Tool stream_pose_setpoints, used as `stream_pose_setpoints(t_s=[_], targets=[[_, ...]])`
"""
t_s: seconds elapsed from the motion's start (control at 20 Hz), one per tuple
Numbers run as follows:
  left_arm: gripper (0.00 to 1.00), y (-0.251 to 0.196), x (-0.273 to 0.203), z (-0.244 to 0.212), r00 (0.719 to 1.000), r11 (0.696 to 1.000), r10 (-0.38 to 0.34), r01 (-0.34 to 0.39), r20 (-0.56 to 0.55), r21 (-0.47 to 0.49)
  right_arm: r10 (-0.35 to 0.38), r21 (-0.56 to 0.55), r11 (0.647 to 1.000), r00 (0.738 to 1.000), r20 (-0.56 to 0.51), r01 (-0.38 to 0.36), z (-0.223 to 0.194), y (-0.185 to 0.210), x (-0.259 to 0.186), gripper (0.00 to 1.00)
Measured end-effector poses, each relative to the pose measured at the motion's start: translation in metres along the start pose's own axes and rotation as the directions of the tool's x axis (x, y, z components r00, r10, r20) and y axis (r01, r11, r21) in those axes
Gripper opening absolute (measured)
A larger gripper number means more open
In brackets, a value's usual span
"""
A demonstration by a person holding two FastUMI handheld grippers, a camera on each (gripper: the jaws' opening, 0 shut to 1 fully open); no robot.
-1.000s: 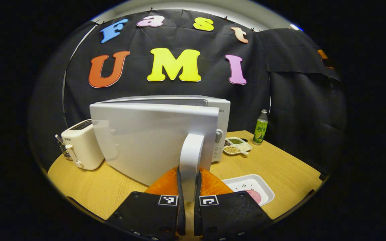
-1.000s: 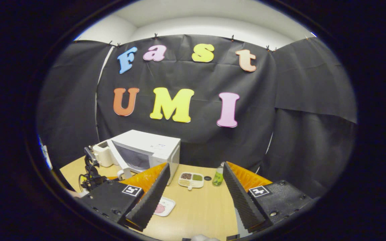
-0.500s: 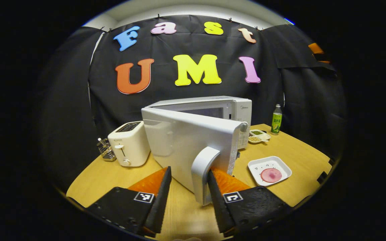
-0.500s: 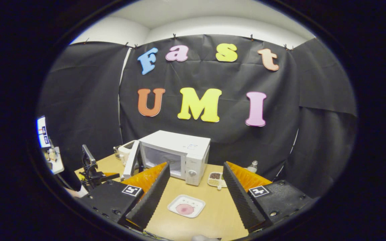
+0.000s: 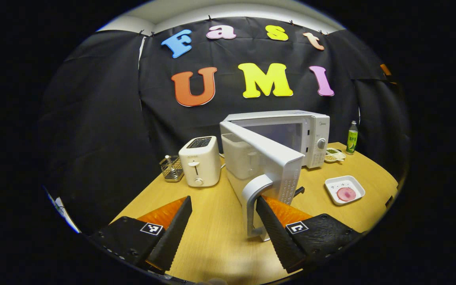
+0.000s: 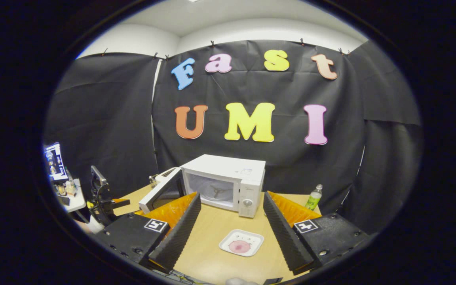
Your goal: Open the microwave oven with the left hand, put the food in, and close the microwave oven.
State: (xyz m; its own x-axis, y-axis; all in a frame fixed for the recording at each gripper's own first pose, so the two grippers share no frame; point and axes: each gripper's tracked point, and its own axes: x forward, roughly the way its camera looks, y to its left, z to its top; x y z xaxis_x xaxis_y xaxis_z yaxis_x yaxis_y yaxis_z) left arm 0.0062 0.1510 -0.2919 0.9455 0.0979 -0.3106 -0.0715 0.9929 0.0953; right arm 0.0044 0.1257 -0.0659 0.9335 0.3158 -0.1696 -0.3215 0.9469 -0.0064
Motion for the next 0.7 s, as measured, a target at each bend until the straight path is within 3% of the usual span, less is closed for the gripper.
stream_pose_setpoints(t_s=[0.1, 0.25, 0.35, 0.5, 0.6, 0.65, 0.7], targets=[[0.97, 0.029, -0.013, -0.005, 0.999, 0.999, 0.046, -0.046, -0.006, -0.005, -0.014, 0.028, 1.0, 1.0, -0.003, 0.014, -0.009, -0.004, 0.004, 1.0], [0.97, 0.051, -0.038, -0.007, 0.996, 0.996, 0.089, -0.09, -0.007, -0.005, -0.038, 0.107, 0.993, 0.999, -0.034, 0.042, -0.029, -0.015, 0.016, 0.96], [0.96, 0.046, -0.051, -0.007, 0.997, 0.997, 0.078, -0.078, -0.002, -0.006, -0.04, 0.145, 0.988, 0.995, -0.096, 0.053, -0.054, -0.024, 0.025, 1.0], [0.97, 0.026, -0.064, -0.006, 0.999, 0.999, 0.043, -0.043, -0.001, -0.016, -0.074, 0.161, 0.982, 0.981, -0.181, 0.103, -0.092, -0.051, 0.038, 0.89], [0.97, 0.007, -0.072, 0.003, 1.0, 0.999, 0.019, -0.019, 0.011, -0.03, -0.092, 0.154, 0.979, 0.964, -0.25, 0.133, -0.125, -0.067, 0.05, 0.87], [0.97, -0.003, -0.074, 0.007, 1.0, 0.999, 0.006, -0.006, 0.017, -0.037, -0.095, 0.149, 0.978, 0.95, -0.296, 0.144, -0.145, -0.075, 0.056, 0.74], [0.96, -0.014, -0.077, 0.01, 1.0, 0.999, -0.01, 0.01, 0.018, -0.041, -0.1, 0.144, 0.977, 0.933, -0.347, 0.158, -0.168, -0.08, 0.064, 0.82]])
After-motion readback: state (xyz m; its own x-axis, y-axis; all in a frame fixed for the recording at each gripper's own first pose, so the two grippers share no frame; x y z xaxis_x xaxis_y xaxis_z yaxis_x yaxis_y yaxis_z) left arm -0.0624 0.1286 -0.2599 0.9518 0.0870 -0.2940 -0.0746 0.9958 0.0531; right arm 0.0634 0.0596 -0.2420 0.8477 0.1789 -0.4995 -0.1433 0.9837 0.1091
